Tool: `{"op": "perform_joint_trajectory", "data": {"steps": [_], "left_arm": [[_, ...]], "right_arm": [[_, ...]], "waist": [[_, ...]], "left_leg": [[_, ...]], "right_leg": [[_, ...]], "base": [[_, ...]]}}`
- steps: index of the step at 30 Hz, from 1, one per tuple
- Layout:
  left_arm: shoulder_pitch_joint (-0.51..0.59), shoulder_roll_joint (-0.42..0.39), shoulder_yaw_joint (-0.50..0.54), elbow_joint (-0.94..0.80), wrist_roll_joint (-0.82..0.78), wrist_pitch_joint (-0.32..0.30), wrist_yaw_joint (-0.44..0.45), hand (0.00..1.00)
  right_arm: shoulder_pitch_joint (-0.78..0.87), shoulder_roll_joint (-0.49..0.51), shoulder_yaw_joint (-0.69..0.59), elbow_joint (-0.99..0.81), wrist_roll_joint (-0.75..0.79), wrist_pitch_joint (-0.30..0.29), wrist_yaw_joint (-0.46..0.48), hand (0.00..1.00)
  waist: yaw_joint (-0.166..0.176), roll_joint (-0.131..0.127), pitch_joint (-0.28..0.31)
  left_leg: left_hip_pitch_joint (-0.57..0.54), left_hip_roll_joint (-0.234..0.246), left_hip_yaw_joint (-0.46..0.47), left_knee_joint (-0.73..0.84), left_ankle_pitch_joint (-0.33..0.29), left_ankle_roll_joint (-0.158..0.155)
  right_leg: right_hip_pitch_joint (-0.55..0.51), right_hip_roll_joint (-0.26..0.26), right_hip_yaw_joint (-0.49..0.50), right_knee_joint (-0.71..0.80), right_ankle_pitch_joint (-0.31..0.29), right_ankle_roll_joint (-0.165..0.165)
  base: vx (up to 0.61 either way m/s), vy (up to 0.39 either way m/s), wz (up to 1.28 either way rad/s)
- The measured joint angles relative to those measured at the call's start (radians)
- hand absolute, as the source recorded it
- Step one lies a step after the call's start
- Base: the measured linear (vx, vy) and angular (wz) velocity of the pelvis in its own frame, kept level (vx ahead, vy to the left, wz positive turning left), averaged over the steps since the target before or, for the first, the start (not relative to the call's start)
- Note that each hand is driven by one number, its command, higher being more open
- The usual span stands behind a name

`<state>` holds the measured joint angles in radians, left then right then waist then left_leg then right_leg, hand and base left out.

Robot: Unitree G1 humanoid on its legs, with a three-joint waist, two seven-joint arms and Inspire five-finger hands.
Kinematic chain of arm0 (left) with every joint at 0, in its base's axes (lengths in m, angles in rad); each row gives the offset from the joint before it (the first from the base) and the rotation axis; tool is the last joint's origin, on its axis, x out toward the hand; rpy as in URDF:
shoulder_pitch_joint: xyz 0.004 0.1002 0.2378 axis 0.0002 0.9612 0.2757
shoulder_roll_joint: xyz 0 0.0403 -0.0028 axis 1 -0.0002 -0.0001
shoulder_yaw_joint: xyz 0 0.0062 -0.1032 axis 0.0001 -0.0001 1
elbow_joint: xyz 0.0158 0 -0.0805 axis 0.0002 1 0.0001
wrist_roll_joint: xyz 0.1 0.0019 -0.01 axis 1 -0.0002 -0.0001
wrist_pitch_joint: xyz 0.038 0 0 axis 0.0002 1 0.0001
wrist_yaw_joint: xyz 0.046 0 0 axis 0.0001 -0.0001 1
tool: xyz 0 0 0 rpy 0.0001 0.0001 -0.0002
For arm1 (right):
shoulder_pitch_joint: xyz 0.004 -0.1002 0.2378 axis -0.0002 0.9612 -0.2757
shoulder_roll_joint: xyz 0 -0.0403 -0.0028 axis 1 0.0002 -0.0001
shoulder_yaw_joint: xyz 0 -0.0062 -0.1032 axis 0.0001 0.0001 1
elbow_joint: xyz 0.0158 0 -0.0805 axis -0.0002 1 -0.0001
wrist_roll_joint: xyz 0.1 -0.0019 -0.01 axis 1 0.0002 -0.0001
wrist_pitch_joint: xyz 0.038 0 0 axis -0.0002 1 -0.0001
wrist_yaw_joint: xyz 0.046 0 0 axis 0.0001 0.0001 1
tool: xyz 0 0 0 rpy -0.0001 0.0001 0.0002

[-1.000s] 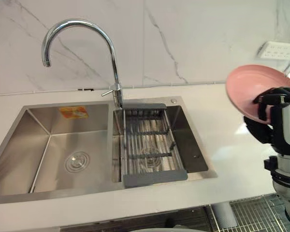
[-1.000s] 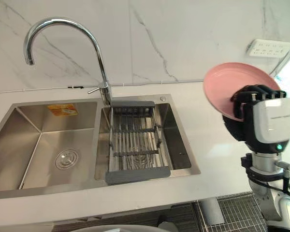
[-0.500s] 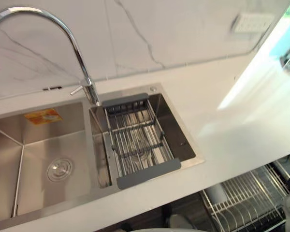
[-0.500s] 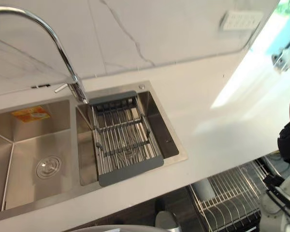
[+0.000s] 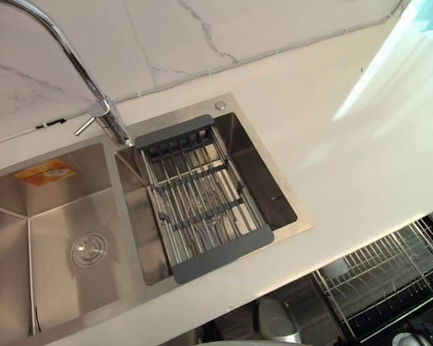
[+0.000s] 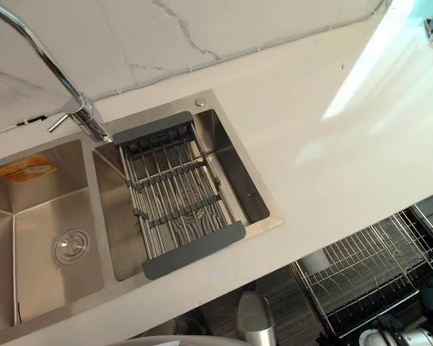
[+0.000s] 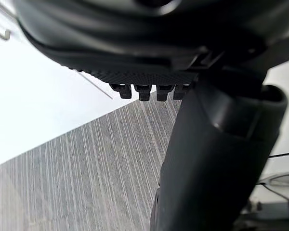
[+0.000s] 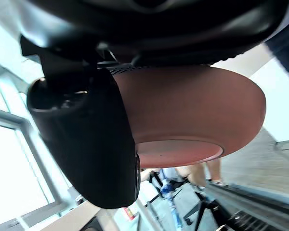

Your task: Walk over to the sink, pick up the cup, carry it to the dishwasher, place the cup inside the dishwasher, then close the dishwasher door

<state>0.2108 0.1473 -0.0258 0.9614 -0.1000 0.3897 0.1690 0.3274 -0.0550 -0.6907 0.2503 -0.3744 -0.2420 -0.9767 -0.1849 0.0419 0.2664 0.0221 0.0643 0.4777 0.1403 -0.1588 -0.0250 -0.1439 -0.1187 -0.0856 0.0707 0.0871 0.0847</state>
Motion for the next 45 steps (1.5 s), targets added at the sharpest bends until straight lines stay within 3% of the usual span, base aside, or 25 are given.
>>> {"op": "perform_joint_trajectory", "data": {"steps": [7, 11, 18, 19, 21, 22, 24, 26, 27, 28, 29, 30, 31, 32, 33, 35, 37, 41, 45], "left_arm": [[-0.036, -0.009, -0.004, 0.025, 0.002, 0.025, 0.002, 1.00], [-0.036, -0.015, -0.007, 0.023, 0.026, 0.025, 0.004, 1.00], [-0.039, -0.016, -0.020, 0.016, 0.102, 0.050, -0.061, 1.00], [-0.034, -0.014, -0.020, 0.017, 0.103, 0.057, -0.072, 1.00], [-0.028, -0.012, -0.019, 0.026, 0.100, 0.067, -0.083, 1.00], [-0.029, -0.012, -0.019, 0.026, 0.100, 0.078, -0.082, 1.00], [-0.054, 0.011, -0.018, 0.026, 0.098, 0.119, -0.081, 1.00], [-0.069, 0.018, -0.007, 0.018, 0.097, 0.132, -0.080, 1.00], [-0.091, 0.030, 0.019, -0.008, 0.081, 0.136, -0.081, 1.00], [-0.097, 0.028, 0.042, -0.014, 0.067, 0.129, -0.080, 1.00], [-0.109, 0.036, 0.080, -0.016, 0.040, 0.103, -0.076, 1.00], [-0.124, 0.026, 0.078, -0.019, 0.035, 0.097, -0.065, 1.00], [-0.138, 0.028, 0.075, -0.017, 0.033, 0.096, -0.056, 1.00], [-0.168, 0.036, 0.065, -0.015, 0.032, 0.102, -0.044, 1.00], [-0.175, 0.042, 0.056, -0.012, 0.029, 0.105, -0.042, 1.00], [-0.171, 0.035, 0.058, -0.015, 0.009, 0.104, -0.042, 1.00], [-0.160, 0.024, 0.059, -0.011, -0.023, 0.101, -0.047, 1.00], [-0.147, 0.024, 0.058, -0.013, -0.044, 0.085, -0.066, 1.00], [-0.144, 0.008, 0.058, -0.006, -0.042, 0.071, -0.085, 1.00]], "right_arm": [[0.001, 0.035, 0.133, 0.022, -0.003, 0.036, 0.019, 0.00], [-0.006, 0.040, 0.208, 0.039, -0.005, 0.045, 0.030, 0.00], [-0.086, -0.059, 0.210, 0.017, 0.000, 0.063, 0.049, 0.00], [-0.103, -0.070, 0.210, -0.005, -0.001, 0.063, 0.058, 0.00], [-0.146, -0.075, 0.209, -0.036, -0.002, 0.063, 0.075, 0.00], [-0.152, -0.075, 0.209, -0.047, -0.002, 0.062, 0.078, 0.00], [-0.174, -0.076, 0.209, -0.054, 0.002, 0.065, 0.090, 0.00], [-0.175, -0.081, 0.208, -0.051, 0.011, 0.064, 0.092, 0.00], [-0.194, -0.109, 0.218, -0.037, 0.025, 0.062, 0.096, 0.00], [-0.219, -0.130, 0.238, -0.020, 0.034, 0.063, 0.102, 0.00], [-0.272, -0.155, 0.271, 0.012, 0.038, 0.062, 0.108, 0.00], [-0.310, -0.171, 0.280, 0.024, 0.038, 0.062, 0.110, 0.00], [-0.333, -0.174, 0.289, 0.031, 0.038, 0.062, 0.110, 0.00], [-0.379, -0.183, 0.318, 0.055, 0.036, 0.061, 0.111, 0.00], [-0.432, -0.185, 0.369, 0.086, 0.036, 0.067, 0.131, 0.00], [-0.441, -0.186, 0.429, 0.099, 0.036, 0.082, 0.166, 0.00], [-0.431, -0.186, 0.465, 0.097, 0.035, 0.094, 0.189, 0.00], [-0.432, -0.204, 0.464, 0.078, 0.027, 0.124, 0.220, 0.00], [-0.428, -0.251, 0.466, 0.068, -0.015, 0.133, 0.283, 0.00]], "waist": [[-0.001, 0.023, 0.013], [0.022, 0.030, 0.018], [0.031, 0.014, 0.064], [0.035, 0.005, 0.072], [0.059, -0.006, 0.093], [0.066, -0.010, 0.106], [0.074, -0.050, 0.155], [0.080, -0.055, 0.156], [0.081, -0.062, 0.159], [0.079, -0.071, 0.163], [0.097, -0.081, 0.157], [0.140, -0.065, 0.140], [0.145, -0.077, 0.139], [0.148, -0.079, 0.139], [0.165, -0.072, 0.143], [0.172, -0.046, 0.145], [0.173, -0.033, 0.138], [0.171, -0.028, 0.136], [0.170, 0.005, 0.133]], "left_leg": [[0.005, 0.000, 0.017, -0.011, 0.001, 0.000], [0.014, 0.000, 0.019, -0.020, 0.006, 0.004], [0.011, -0.018, 0.084, -0.008, -0.001, 0.014], [0.005, -0.012, 0.118, 0.002, -0.006, 0.020], [0.007, 0.016, 0.212, 0.011, -0.012, 0.027], [0.009, 0.028, 0.230, 0.017, -0.016, 0.031], [0.001, 0.070, 0.270, 0.053, -0.019, 0.030], [-0.031, 0.115, 0.272, 0.112, -0.027, 0.022], [-0.088, 0.168, 0.262, 0.247, -0.073, 0.023], [-0.121, 0.183, 0.244, 0.289, -0.085, 0.037], [-0.177, 0.140, 0.194, 0.260, -0.106, 0.046], [-0.217, 0.140, 0.189, 0.213, -0.035, 0.059], [-0.225, 0.146, 0.208, 0.237, -0.038, 0.064], [-0.263, 0.167, 0.207, 0.281, -0.046, 0.067], [-0.279, 0.209, 0.224, 0.312, -0.049, 0.058], [-0.269, 0.241, 0.218, 0.315, -0.036, 0.042], [-0.249, 0.241, 0.218, 0.286, -0.011, 0.032], [-0.213, 0.207, 0.217, 0.205, 0.049, 0.031], [-0.185, 0.177, 0.204, 0.146, 0.084, 0.035]], "right_leg": [[-0.012, 0.007, 0.014, 0.000, 0.001, -0.001], [-0.013, 0.010, 0.019, 0.004, -0.001, -0.002], [-0.067, 0.013, 0.083, 0.021, 0.012, 0.004], [-0.072, 0.011, 0.073, -0.013, 0.008, -0.011], [-0.088, -0.032, -0.128, -0.012, -0.021, -0.071], [-0.095, -0.047, -0.179, 0.011, -0.025, -0.080], [-0.148, -0.137, -0.362, 0.264, -0.069, -0.139], [-0.149, -0.199, -0.464, 0.424, -0.111, -0.174], [-0.156, -0.217, -0.548, 0.477, -0.111, -0.167], [-0.154, -0.206, -0.561, 0.463, -0.111, -0.168], [-0.131, -0.135, -0.474, 0.299, -0.100, -0.138], [-0.112, -0.086, -0.450, 0.233, -0.137, -0.103], [-0.112, -0.119, -0.473, 0.302, -0.208, -0.096], [-0.080, -0.139, -0.512, 0.304, -0.250, -0.046], [-0.071, -0.124, -0.567, 0.269, -0.220, -0.039], [-0.035, -0.072, -0.572, 0.202, -0.187, -0.053], [-0.010, -0.051, -0.575, 0.165, -0.175, -0.060], [0.015, -0.039, -0.578, 0.117, -0.150, -0.069], [0.053, -0.030, -0.589, 0.058, -0.117, -0.067]], "base": [[-0.02, -0.019, -0.09], [0.01, -0.008, -0.01], [-0.05, 0.012, -0.29], [-0.12, 0.009, -0.99], [-0.12, 0.013, -1.24], [-0.11, -0.033, -0.96], [-0.07, -0.098, -0.58], [0.04, -0.167, -0.18], [0.04, -0.200, -0.19], [-0.06, -0.156, -0.36], [-0.22, -0.070, -0.77], [-0.22, -0.033, -0.84], [-0.18, -0.066, -0.67], [-0.09, -0.133, -0.50], [-0.08, -0.147, -0.47], [-0.07, -0.157, -0.28], [-0.05, -0.133, -0.01], [-0.04, -0.061, 0.01], [-0.04, 0.014, 0.08]]}}
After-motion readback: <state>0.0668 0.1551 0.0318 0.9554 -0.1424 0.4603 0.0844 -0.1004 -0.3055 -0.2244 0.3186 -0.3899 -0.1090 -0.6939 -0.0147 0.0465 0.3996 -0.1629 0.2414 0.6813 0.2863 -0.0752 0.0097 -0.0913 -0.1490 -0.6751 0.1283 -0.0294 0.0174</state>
